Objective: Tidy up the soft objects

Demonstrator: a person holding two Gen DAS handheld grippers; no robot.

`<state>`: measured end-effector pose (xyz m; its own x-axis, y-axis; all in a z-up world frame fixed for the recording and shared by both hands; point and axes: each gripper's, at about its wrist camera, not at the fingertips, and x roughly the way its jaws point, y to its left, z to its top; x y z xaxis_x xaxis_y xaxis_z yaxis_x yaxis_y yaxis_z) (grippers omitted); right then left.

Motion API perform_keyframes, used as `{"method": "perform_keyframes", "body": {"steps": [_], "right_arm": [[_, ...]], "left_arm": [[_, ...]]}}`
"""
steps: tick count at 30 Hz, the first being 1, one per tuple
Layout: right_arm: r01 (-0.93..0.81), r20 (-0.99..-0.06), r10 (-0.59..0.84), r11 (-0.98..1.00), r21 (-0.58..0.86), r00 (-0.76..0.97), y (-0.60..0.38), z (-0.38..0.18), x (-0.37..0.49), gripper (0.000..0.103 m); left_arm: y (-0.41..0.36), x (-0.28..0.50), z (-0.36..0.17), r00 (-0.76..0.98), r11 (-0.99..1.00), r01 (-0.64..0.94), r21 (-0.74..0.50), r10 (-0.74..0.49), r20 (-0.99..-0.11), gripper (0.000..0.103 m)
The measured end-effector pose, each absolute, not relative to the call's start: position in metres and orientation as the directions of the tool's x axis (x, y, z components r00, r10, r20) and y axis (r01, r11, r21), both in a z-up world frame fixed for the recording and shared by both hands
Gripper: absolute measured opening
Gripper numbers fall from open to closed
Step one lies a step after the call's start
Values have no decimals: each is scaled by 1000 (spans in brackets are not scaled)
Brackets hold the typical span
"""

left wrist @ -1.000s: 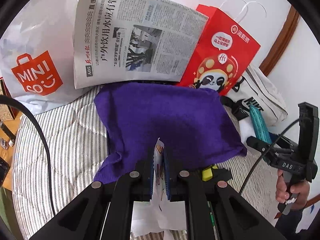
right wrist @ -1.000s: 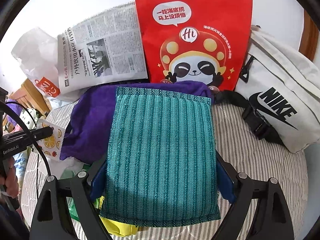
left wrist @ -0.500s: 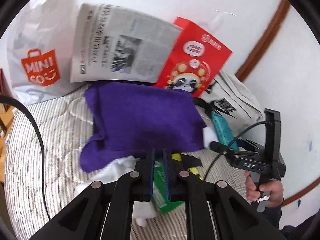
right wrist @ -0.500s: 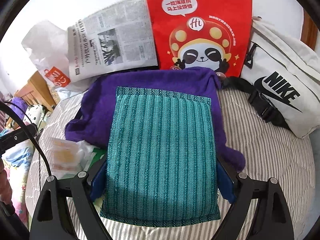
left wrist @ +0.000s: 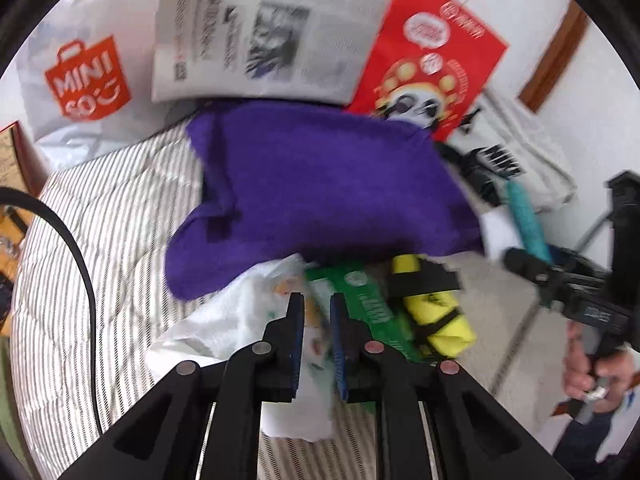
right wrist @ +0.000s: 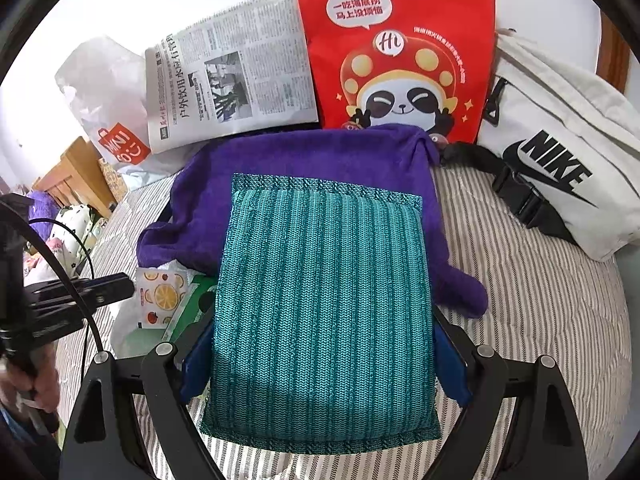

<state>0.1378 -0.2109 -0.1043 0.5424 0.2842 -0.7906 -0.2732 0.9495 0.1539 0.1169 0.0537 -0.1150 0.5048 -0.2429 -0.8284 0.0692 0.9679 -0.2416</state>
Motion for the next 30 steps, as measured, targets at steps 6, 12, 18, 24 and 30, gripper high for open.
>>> {"method": "perform_keyframes", "body": {"steps": [6, 12, 18, 24, 30], "right_arm": [[-274, -800, 276, 951, 146, 533, -211, -111, 137, 89], [-273, -807, 275, 951, 147, 523, -212, -116, 139, 89], [-270, -813, 279, 950, 157, 511, -211, -121, 140, 89], [-265, -816, 273, 952, 153, 509, -215, -122, 140, 89], [-256, -818, 273, 953, 160, 506, -219, -124, 142, 89]], "left_arm": [[54, 123, -128, 478, 973, 55, -224, -223, -849, 31], [59, 117, -123, 496, 982, 37, -183, -177, -850, 42], [57, 127, -129, 483, 977, 41, -211, -205, -851, 42], [45, 134, -129, 475, 977, 75, -198, -209, -855, 41], [37, 140, -134, 453, 970, 97, -223, -243, -858, 26]]}}
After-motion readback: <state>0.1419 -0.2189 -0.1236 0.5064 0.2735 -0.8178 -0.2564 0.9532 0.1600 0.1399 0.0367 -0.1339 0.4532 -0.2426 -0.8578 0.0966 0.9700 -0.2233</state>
